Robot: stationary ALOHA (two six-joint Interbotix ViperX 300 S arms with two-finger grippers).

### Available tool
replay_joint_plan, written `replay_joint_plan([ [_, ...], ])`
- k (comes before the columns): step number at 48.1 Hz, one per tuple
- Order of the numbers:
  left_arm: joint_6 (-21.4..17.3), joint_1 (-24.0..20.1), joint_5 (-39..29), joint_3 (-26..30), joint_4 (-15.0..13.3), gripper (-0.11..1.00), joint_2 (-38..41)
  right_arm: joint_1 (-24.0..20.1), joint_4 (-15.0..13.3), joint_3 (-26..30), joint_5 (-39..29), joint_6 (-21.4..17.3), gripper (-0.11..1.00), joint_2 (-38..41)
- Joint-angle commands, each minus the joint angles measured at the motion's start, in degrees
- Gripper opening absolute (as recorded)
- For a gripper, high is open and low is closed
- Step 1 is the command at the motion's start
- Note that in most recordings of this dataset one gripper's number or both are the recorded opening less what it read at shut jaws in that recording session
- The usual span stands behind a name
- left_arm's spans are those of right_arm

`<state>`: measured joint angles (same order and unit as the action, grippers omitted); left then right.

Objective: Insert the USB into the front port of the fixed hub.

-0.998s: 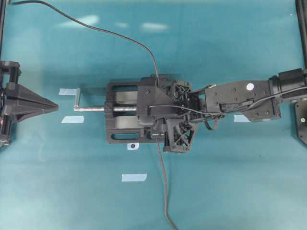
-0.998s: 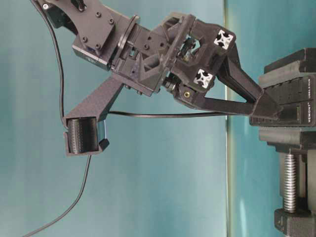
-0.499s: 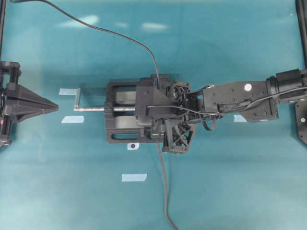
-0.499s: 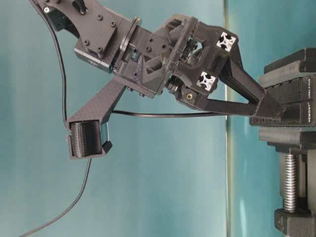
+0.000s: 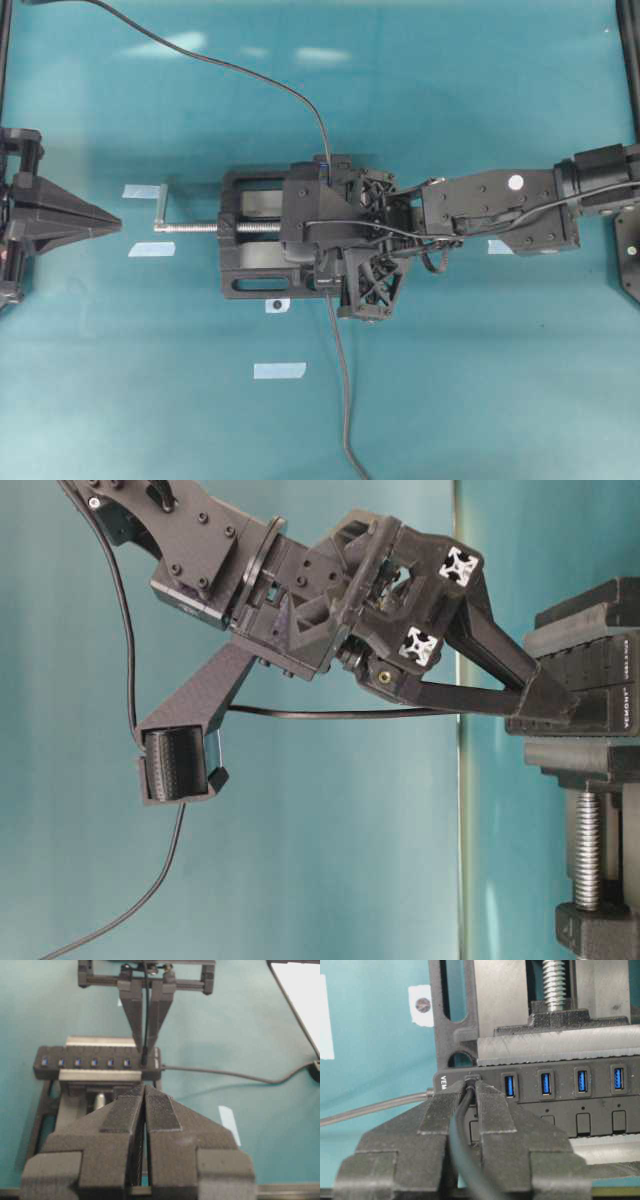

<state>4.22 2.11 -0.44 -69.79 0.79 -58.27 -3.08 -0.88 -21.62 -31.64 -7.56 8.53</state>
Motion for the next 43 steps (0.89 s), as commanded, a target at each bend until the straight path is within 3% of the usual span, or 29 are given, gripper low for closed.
replay_joint_plan([
  [1,0.1,0.1,0.3,0.6,0.1,0.0,0.3,-0.6,0.2,0.2,-0.1,-0.5,0.09,0.4],
  [31,0.0,0.1,0.4,0.6,0.2,0.0,0.3,-0.5,0.2,0.6,0.5,-0.4,0.1,-0.4],
  [43,0.0,0.1,0.5,0.6,0.1,0.0,0.3,-0.5,0.0,1.1,1.4,-0.4,0.22,-1.1],
])
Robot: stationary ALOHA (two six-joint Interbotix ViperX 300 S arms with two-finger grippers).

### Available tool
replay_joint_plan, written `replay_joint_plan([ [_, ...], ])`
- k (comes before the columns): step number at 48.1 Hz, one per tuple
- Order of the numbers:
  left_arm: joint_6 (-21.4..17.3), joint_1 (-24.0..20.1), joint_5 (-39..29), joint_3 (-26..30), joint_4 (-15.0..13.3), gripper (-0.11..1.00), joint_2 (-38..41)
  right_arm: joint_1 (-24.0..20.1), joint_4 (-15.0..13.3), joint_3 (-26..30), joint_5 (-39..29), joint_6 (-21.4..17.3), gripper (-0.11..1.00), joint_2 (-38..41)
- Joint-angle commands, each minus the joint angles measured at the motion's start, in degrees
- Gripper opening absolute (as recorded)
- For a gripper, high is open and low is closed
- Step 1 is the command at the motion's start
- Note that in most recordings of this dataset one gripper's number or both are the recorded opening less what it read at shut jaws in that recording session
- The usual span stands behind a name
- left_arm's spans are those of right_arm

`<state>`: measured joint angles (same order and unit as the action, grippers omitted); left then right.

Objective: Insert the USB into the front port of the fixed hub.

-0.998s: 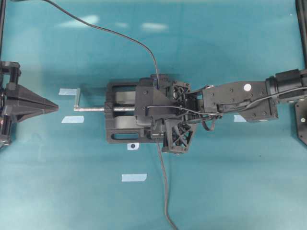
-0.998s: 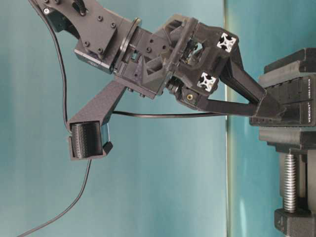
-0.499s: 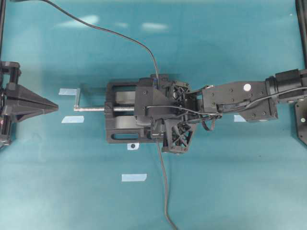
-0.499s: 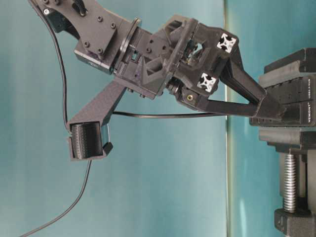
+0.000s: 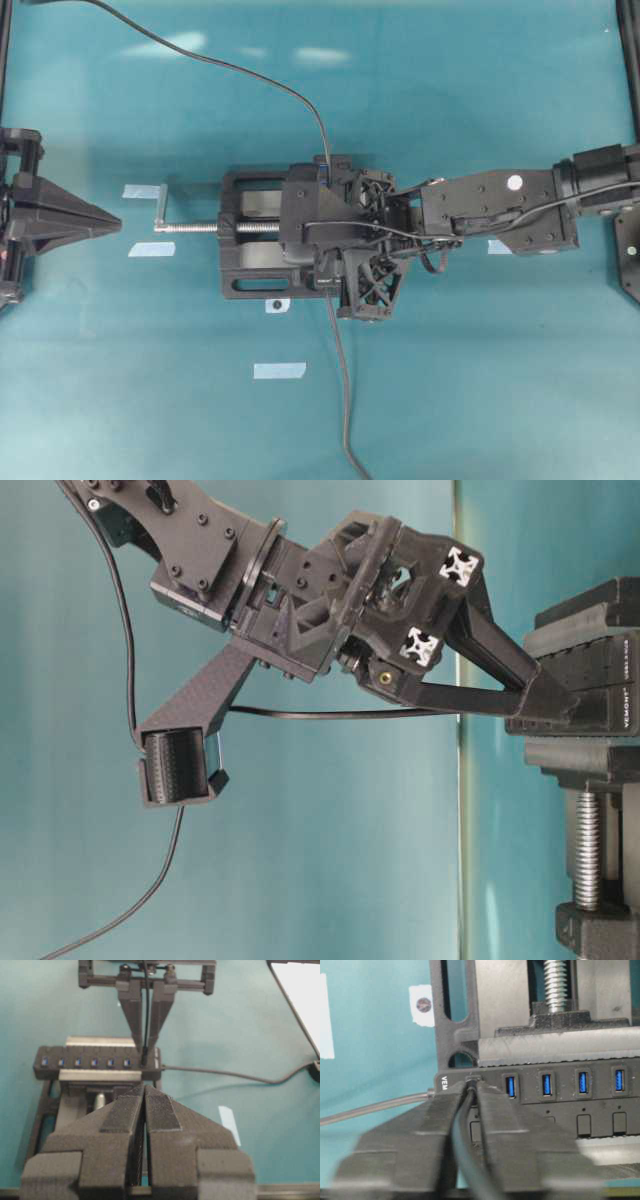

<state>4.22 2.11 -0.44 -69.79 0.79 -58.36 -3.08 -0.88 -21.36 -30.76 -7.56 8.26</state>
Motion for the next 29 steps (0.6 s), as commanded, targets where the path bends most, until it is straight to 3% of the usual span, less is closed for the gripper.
replay_joint_plan([
  [1,0.0,0.1,0.5,0.6,0.1,0.0,0.3,-0.5,-0.1,0.8,0.5,-0.4,0.24,-1.0],
  [15,0.0,0.1,0.5,0.6,0.2,0.0,0.2,-0.1,-0.1,1.0,0.1,-0.6,0.6,-3.4],
  [29,0.0,0.1,0.5,0.5,0.1,0.0,0.0,0.2,-0.1,0.2,-0.1,-0.6,0.61,-4.7],
])
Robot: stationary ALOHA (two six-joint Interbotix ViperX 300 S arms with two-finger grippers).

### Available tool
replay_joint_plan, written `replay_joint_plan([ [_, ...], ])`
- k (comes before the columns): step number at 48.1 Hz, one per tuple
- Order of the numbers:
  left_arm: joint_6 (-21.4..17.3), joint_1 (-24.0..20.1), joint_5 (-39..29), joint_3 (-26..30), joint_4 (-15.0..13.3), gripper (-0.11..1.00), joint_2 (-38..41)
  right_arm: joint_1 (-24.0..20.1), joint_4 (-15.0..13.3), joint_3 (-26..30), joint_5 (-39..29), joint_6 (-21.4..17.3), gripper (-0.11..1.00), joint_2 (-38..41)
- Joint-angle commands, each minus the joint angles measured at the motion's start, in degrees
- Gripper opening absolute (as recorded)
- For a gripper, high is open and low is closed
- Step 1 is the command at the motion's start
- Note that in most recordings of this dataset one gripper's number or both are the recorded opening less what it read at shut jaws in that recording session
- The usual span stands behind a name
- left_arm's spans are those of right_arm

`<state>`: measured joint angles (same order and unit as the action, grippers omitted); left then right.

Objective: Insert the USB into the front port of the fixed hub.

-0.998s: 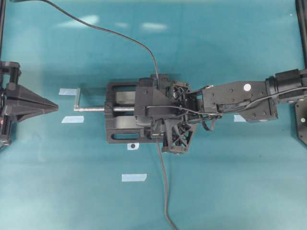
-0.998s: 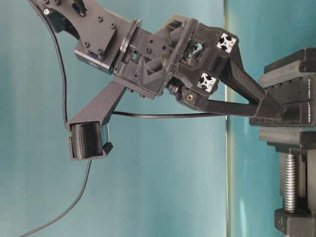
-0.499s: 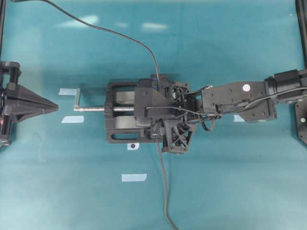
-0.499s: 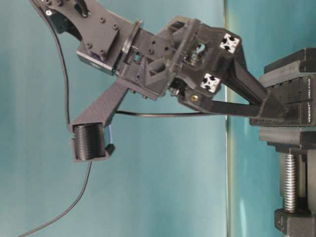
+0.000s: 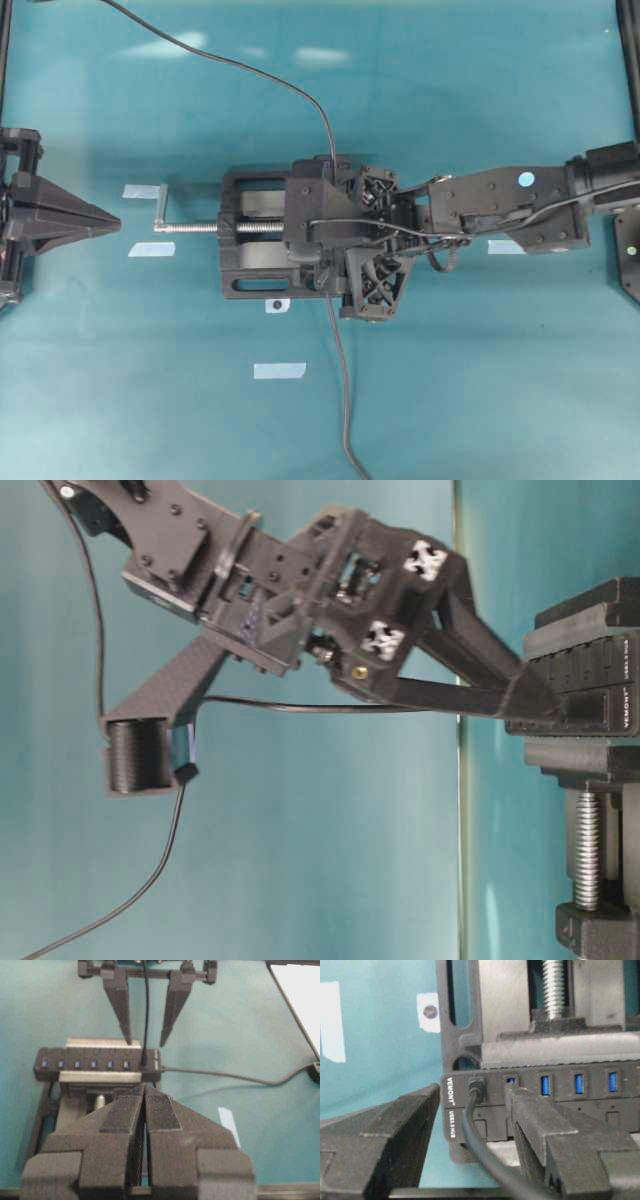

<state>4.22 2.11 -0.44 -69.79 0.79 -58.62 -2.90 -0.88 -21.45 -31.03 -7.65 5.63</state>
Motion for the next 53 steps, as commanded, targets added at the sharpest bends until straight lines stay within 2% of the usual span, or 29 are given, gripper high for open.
replay_joint_plan([
  [1,0.0,0.1,0.5,0.5,0.2,0.0,0.2,0.2,-0.1,0.4,0.2,-0.5,0.61,-2.0],
  [53,0.1,0.1,0.7,0.5,0.1,0.0,0.0,-0.9,-0.1,-1.8,0.4,-0.4,0.62,-4.7],
])
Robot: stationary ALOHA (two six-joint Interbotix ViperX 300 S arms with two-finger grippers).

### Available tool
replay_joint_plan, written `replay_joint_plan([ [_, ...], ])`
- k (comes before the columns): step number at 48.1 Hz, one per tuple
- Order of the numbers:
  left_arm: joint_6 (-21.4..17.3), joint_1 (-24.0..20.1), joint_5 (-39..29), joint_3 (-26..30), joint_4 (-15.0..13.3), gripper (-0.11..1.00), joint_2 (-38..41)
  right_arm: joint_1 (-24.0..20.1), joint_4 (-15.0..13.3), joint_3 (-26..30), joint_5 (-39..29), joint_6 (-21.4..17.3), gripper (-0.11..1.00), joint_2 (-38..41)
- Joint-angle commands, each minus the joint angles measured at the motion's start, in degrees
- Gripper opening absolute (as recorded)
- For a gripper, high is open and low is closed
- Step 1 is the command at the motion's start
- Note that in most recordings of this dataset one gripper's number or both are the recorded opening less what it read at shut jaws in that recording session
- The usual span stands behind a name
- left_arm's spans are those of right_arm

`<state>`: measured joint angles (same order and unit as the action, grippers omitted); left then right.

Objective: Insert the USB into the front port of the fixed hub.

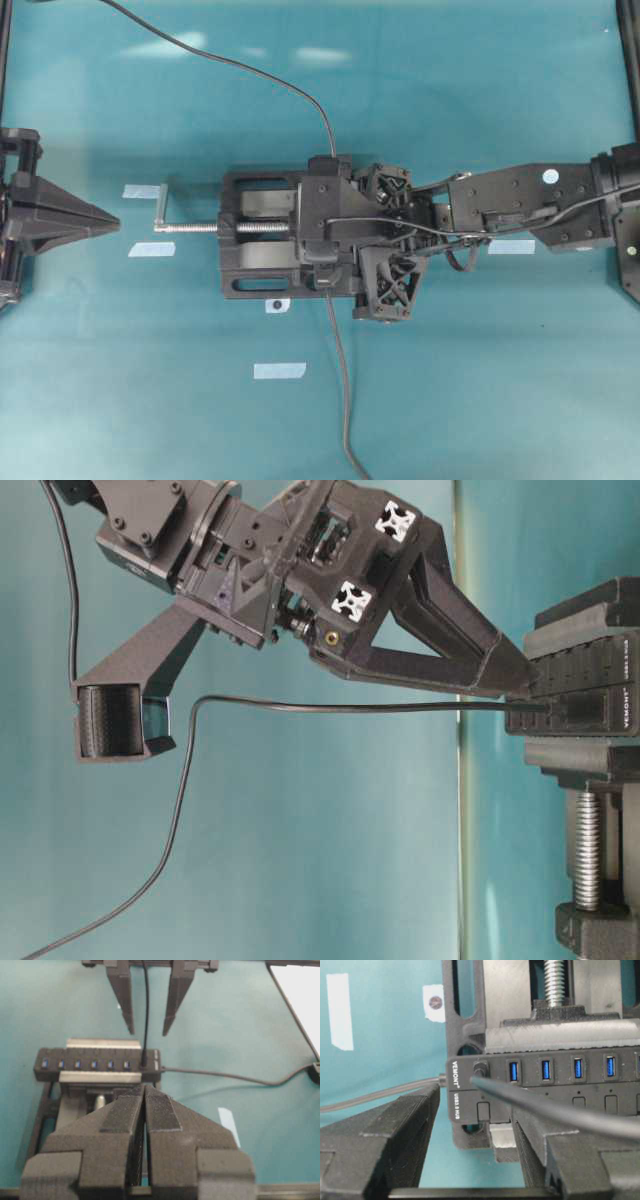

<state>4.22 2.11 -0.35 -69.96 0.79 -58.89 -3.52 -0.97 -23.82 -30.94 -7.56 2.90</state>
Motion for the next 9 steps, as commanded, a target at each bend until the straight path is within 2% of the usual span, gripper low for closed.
replay_joint_plan([
  [1,0.1,0.1,0.6,0.7,0.1,0.0,0.3,-0.2,0.0,0.4,0.4,-0.5,0.62,-2.0],
  [9,0.1,0.1,0.6,0.7,0.1,0.0,0.3,-0.3,0.0,-0.3,0.6,-0.5,0.62,-2.7],
])
